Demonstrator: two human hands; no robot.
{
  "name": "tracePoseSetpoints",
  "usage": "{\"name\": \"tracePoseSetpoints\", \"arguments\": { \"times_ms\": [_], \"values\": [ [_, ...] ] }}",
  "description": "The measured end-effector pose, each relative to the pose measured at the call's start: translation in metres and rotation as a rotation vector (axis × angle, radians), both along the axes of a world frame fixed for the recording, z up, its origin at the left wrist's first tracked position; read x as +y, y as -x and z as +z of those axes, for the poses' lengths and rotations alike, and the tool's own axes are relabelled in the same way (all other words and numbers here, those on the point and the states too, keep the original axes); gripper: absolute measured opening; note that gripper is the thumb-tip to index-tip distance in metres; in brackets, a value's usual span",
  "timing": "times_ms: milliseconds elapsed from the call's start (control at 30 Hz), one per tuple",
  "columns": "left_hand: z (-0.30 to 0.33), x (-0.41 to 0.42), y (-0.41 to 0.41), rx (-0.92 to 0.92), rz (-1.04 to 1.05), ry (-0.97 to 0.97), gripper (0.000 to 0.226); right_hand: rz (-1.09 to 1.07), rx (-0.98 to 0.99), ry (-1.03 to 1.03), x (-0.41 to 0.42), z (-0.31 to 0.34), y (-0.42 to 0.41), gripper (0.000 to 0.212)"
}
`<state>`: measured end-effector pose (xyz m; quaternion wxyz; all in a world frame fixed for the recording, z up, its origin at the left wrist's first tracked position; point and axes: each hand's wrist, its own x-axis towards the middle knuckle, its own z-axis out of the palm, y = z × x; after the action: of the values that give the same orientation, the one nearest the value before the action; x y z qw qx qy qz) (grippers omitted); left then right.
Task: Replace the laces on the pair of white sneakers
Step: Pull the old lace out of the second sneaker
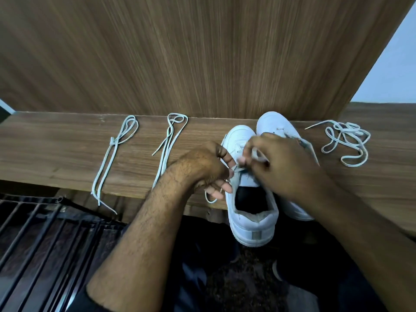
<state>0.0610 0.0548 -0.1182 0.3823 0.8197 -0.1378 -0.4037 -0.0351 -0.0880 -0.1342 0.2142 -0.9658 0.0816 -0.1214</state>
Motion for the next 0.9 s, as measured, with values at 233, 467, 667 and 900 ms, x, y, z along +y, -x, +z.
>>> {"name": "tracePoseSetpoints", "arguments": {
  "times_ms": [233,467,667,900],
  "values": [
    [-0.001,0.0,-0.001,0.003,0.006,0.005,0.02,0.055,-0.019,-0.448,0.009,-0.012,-0.007,0.018],
    [-0.004,0.0,-0.003,-0.046,-0.046,-0.034,0.014,-0.182,-0.301,-1.588,-0.003,0.015,-0.01,0.027],
    [-0.007,-0.005,0.001,-0.442,-0.28,-0.05,0.02,-0.265,-0.062,-0.107,-0.021,-0.013,-0.011,0.036],
    [-0.009,-0.007,-0.002,-0.593,-0.317,-0.061,0.023,-0.025,0.092,-0.012,0.005,-0.002,0.0,0.033]
  ]
}}
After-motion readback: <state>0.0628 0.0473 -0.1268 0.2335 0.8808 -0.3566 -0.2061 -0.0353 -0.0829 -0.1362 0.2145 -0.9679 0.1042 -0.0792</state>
